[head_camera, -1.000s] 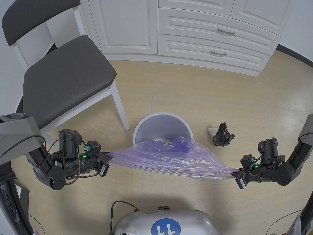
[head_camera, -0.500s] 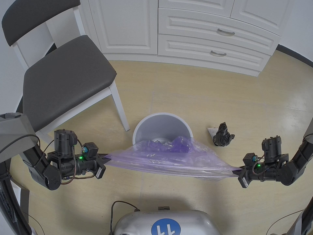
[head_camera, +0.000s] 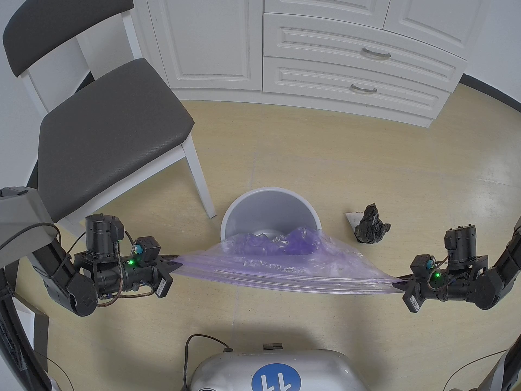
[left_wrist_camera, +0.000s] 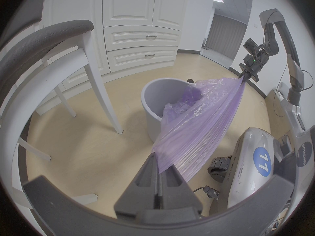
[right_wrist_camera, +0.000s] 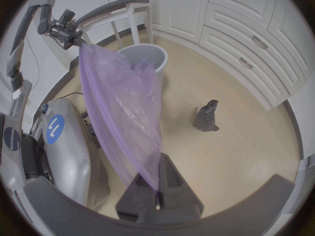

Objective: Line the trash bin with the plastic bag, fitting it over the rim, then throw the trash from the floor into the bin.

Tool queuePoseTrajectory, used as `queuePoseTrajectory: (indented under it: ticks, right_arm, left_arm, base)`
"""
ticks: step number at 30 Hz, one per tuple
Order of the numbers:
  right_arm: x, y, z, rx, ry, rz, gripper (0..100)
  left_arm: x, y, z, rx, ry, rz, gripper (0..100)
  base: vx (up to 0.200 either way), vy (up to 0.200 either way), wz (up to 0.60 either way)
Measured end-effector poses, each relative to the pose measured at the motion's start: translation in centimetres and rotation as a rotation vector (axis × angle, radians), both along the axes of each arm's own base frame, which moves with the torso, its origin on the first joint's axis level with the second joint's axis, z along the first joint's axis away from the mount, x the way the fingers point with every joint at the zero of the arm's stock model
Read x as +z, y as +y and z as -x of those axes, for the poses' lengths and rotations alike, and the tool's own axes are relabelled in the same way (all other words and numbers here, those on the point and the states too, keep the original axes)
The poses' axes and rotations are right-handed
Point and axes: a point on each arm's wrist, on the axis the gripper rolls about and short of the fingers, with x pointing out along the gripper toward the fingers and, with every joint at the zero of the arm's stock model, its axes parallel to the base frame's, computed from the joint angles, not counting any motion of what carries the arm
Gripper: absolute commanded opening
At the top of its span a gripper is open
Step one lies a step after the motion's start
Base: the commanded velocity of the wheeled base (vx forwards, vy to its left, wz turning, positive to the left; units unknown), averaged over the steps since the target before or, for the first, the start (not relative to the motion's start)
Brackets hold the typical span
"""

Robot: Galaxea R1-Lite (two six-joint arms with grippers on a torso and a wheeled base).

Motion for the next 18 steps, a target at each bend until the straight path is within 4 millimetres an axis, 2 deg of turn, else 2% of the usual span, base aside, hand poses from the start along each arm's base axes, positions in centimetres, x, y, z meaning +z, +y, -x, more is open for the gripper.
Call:
queuePoseTrajectory:
  ticks: [6, 18]
  right_arm:
    - [-0.4, 0.1, -0.1, 0.013, 0.029, 0.023, 0]
    - [-2.0, 1.0, -2.9, -0.075, 0.083, -0.065, 0]
  left_arm:
    - [-0.5, 0.0, -0.3, 0.003, 0.013, -0.003, 0]
    - [-2.4, -0.5, -2.7, 0.042, 0.041, 0.027, 0]
  base:
    - [0.000, 0.000, 0.00]
    - [0.000, 0.000, 0.00]
